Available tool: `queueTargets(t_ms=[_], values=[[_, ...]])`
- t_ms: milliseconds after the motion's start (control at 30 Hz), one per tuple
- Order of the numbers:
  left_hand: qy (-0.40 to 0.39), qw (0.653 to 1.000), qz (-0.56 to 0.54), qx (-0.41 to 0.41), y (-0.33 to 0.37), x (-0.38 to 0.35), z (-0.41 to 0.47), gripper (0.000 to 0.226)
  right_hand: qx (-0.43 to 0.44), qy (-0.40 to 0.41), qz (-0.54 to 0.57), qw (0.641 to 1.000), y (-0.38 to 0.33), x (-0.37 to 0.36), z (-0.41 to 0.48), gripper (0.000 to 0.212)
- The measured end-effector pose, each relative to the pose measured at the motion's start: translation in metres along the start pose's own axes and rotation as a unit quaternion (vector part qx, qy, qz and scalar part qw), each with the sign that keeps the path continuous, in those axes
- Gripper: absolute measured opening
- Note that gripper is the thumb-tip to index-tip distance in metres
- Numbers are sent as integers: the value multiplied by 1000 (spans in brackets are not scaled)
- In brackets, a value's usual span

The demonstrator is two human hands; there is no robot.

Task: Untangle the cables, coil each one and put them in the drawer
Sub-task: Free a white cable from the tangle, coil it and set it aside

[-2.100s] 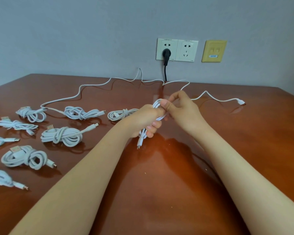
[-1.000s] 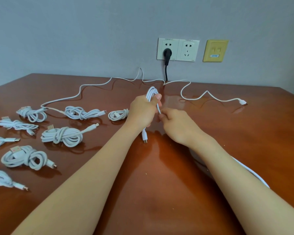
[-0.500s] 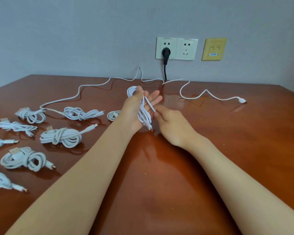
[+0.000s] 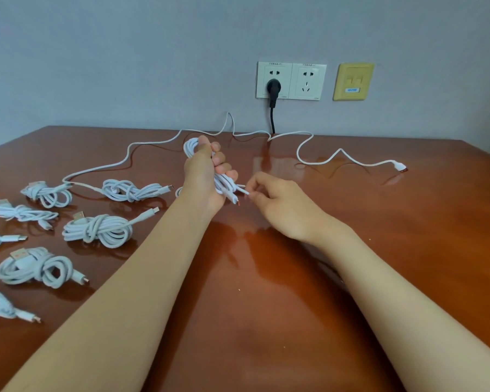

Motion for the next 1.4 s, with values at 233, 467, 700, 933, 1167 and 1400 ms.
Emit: queueTargets(t_ms=[233, 467, 700, 933, 1167, 1400], values=[[-11, 999, 45, 7, -5, -4, -3, 41, -151, 32, -62, 986, 25, 7, -6, 44], [-51, 989, 139, -18, -1, -10, -5, 41, 37, 20, -149, 988, -8, -7, -14, 33], [-22, 958, 285, -28, -2, -10, -12, 38, 112, 3, -146, 983, -13, -1, -18, 28], [-10, 943, 331, -14, -5, -10, -18, 33, 33, -12, -135, 990, -7, 21, -7, 35], [31, 937, 346, -34, 3, -2, -16, 33, 36, -76, -95, 992, -15, 18, -2, 25], [2, 900, 434, -22, -4, -9, -24, 31, 102, -8, -38, 994, -6, 13, -3, 12]])
Point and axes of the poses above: each hand's wrist, its own z-axis towards the middle knuckle, its own x-axis out of the back of the hand, y = z × x, the point moved 7 cm from there along z, towards the middle knuckle, and after that the axes turned 5 degrees about z, right-handed, at the moved point
